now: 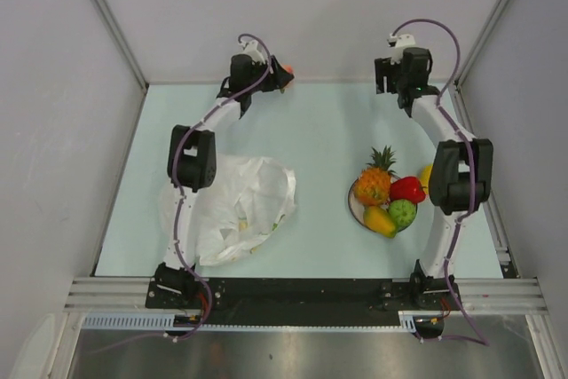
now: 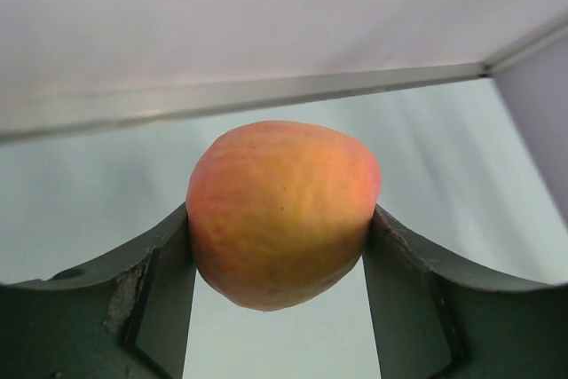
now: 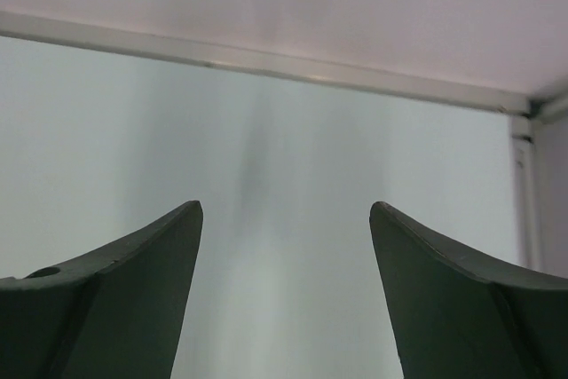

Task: Take the fake fruits out of the plastic bag

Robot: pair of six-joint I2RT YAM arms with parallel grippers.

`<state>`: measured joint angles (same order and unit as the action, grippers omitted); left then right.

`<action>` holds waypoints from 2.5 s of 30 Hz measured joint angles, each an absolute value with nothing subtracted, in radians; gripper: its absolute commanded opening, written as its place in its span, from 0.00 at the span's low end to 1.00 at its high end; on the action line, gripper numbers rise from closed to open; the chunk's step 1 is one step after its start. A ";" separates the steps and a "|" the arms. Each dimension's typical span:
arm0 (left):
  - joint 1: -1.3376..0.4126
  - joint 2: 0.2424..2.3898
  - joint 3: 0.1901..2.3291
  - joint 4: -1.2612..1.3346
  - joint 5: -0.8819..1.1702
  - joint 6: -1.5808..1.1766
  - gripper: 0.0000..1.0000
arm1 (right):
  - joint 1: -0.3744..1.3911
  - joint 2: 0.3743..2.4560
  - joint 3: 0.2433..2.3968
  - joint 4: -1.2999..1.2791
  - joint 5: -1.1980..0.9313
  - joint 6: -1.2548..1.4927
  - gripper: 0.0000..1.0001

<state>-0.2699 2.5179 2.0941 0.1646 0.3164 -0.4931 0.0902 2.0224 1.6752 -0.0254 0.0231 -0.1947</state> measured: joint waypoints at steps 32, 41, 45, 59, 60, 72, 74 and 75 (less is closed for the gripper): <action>-0.550 1.843 1.667 -0.114 0.847 -0.214 0.00 | -0.497 1.683 1.149 -0.546 -0.419 -0.127 0.92; -0.620 1.804 1.618 -0.170 0.813 -0.121 0.01 | -0.406 1.787 1.151 -0.448 -0.346 -0.059 0.50; -0.651 1.802 1.607 -0.172 0.805 -0.078 0.00 | -0.410 1.801 1.172 -0.457 -0.333 -0.046 0.28; -0.754 1.798 1.510 -0.113 0.768 -0.008 0.00 | -0.348 1.314 1.274 -0.555 -0.484 -0.178 0.21; -0.749 1.793 1.504 -0.113 0.763 -0.011 0.00 | -0.319 1.280 1.280 -0.574 -0.493 -0.182 0.21; -0.735 1.618 1.398 -0.067 0.754 -0.019 0.00 | -0.103 1.388 1.258 -0.742 -0.427 -0.131 0.20; -0.739 1.600 1.379 -0.063 0.746 -0.018 0.00 | -0.099 1.414 1.251 -0.753 -0.408 -0.120 0.21; -0.741 1.594 1.369 -0.064 0.743 -0.017 0.00 | -0.096 1.419 1.247 -0.752 -0.403 -0.116 0.21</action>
